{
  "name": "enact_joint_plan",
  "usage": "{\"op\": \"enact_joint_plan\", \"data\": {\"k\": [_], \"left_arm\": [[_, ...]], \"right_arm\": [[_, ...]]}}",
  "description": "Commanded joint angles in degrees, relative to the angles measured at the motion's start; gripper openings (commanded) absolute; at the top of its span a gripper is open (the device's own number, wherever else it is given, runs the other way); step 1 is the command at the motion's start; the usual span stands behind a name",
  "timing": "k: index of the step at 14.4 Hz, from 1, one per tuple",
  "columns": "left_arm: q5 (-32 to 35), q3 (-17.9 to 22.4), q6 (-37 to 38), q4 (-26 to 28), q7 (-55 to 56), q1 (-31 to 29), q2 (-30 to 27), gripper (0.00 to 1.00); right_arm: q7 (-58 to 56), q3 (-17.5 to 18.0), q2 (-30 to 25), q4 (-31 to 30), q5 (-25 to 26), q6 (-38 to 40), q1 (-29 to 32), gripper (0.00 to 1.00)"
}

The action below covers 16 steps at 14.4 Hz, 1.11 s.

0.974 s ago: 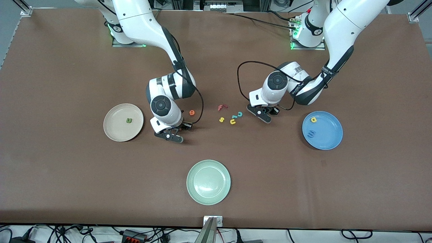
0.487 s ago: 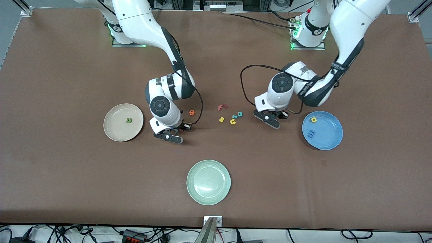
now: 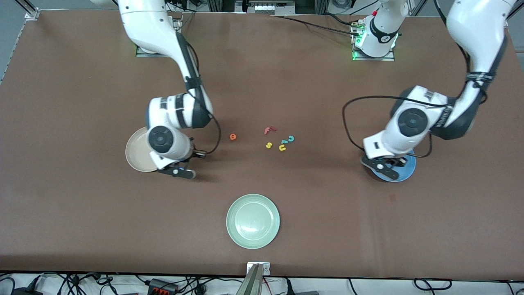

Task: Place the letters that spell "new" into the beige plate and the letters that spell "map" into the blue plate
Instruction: 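Drop the teal letter in the blue plate while the right gripper drops w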

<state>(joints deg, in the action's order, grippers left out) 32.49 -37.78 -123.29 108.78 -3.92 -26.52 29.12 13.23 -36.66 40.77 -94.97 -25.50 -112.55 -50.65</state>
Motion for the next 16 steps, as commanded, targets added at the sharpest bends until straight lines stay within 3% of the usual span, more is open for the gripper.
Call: {"op": "enact_joint_plan", "data": {"k": [1,4,5,7,9,10,11,12,16], "left_arm": [[0.8,-0.8,-1.0,-0.7,-2.3,-4.6,5.1,0.08],[0.9,-0.2,-3.7,1.4,-2.3,-5.7,6.1,0.13],[0.9,-0.2,-3.7,1.4,-2.3,-6.3,6.4,0.33],[0.9,-0.3,-3.7,1.3,-2.3,-6.5,6.5,1.0],[0.9,-0.4,-3.1,1.0,-2.2,-6.4,6.0,1.0],[0.9,-0.6,-3.0,0.7,-2.1,-6.4,5.8,1.0],[0.8,-1.2,-2.5,0.5,-1.9,-6.5,5.3,1.0],[0.2,-1.9,-1.0,-0.1,-1.5,-6.4,3.9,1.0],[-1.8,-8.4,12.4,-9.3,0.7,-6.4,3.6,1.0]], "right_arm": [[-9.7,-3.7,-2.0,-4.6,-0.3,3.6,0.1,0.18],[-14.8,-5.3,-2.0,-8.0,-0.3,3.7,0.4,0.18],[-15.5,-5.4,-1.9,-8.6,-0.3,3.6,0.6,0.19],[-15.6,-5.4,-1.5,-9.1,-0.4,3.3,0.6,0.2],[-15.6,-5.3,-1.4,-9.2,-0.5,3.0,0.6,0.28],[-15.6,-5.3,-1.3,-9.2,-0.6,2.9,0.8,0.51],[-15.6,-5.3,-0.8,-9.1,-0.7,2.6,0.9,0.89],[-15.6,-5.3,-0.8,-8.8,-0.8,2.4,0.9,1.0],[-14.7,-5.4,-1.2,-6.1,-1.2,2.9,-0.4,1.0]]}}
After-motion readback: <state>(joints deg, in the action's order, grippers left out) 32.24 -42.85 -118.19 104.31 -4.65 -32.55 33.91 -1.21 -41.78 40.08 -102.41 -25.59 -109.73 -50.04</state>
